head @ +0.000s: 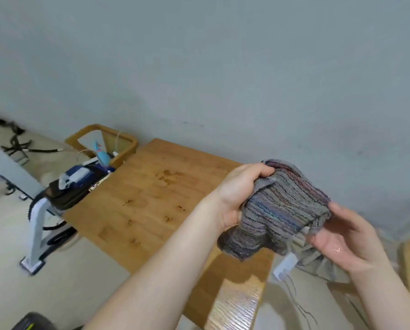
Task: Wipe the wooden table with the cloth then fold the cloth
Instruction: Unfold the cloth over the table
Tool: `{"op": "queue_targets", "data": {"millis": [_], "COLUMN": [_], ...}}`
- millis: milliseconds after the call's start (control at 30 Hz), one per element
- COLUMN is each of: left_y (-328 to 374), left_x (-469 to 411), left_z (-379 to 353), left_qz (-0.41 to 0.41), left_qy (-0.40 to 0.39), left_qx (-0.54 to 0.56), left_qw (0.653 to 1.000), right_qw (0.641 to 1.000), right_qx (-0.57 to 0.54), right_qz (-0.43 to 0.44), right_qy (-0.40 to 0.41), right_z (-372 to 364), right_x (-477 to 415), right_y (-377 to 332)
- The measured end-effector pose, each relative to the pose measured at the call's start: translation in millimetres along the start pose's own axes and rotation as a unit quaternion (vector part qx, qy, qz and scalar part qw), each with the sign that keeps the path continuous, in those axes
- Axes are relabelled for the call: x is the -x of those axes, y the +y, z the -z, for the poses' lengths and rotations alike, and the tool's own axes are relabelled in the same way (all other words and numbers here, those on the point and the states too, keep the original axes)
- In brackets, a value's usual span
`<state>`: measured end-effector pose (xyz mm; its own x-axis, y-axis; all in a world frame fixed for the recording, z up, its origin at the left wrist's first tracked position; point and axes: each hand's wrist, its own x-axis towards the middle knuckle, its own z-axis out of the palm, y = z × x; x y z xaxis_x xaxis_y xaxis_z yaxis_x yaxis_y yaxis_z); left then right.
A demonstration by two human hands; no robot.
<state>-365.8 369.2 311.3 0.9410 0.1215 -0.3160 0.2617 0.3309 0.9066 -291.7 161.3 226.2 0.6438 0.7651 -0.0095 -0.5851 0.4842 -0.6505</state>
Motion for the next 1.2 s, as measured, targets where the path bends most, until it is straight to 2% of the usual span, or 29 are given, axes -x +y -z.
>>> {"op": "queue_targets", "data": {"millis": [67,100,167,267,367,433,533,667,767,900,1000,1100,1200], "left_y": [-1,-1,0,3,5,7,11,19,24,34,39,46,51], "left_x": [17,24,36,47,47,44,34,19,2,-18,-28,-35,-43], "left_z": [33,48,75,104,135,157,190,240,283,342,379,406,424], "left_qz": [0.005,0.009,0.011,0.001,-0.021,-0.044,-0.057,-0.037,0.009,0.033,0.051,0.033,0.005], "left_qy": [0.028,0.041,0.065,0.114,0.177,0.205,0.228,0.162,0.101,0.059,0.051,0.102,0.1], "left_qx": [-0.006,-0.016,-0.059,-0.136,-0.197,-0.197,-0.169,-0.161,-0.15,-0.148,-0.173,-0.19,-0.209], "left_qw": [1.0,0.999,0.996,0.984,0.964,0.958,0.957,0.973,0.984,0.987,0.982,0.976,0.973], "right_qw": [0.997,0.998,0.997,0.993,0.976,0.949,0.928,0.919,0.917,0.931,0.903,0.856,0.831], "right_qx": [-0.06,-0.046,0.029,0.091,0.193,0.287,0.321,0.307,0.295,0.213,0.273,0.411,0.528], "right_qz": [-0.037,-0.043,-0.026,-0.018,0.003,0.03,0.086,0.102,0.073,0.004,-0.028,-0.017,-0.051], "right_qy": [0.005,0.029,0.065,0.071,0.103,0.125,0.167,0.224,0.259,0.298,0.331,0.314,0.167], "right_z": [-28,-37,-54,-76,-92,-101,-113,-132,-146,-170,-187,-189,-190], "right_x": [-15,-21,-35,-53,-63,-72,-93,-127,-156,-205,-232,-250,-262], "right_y": [25,28,38,48,56,64,82,106,132,172,194,205,203]}}
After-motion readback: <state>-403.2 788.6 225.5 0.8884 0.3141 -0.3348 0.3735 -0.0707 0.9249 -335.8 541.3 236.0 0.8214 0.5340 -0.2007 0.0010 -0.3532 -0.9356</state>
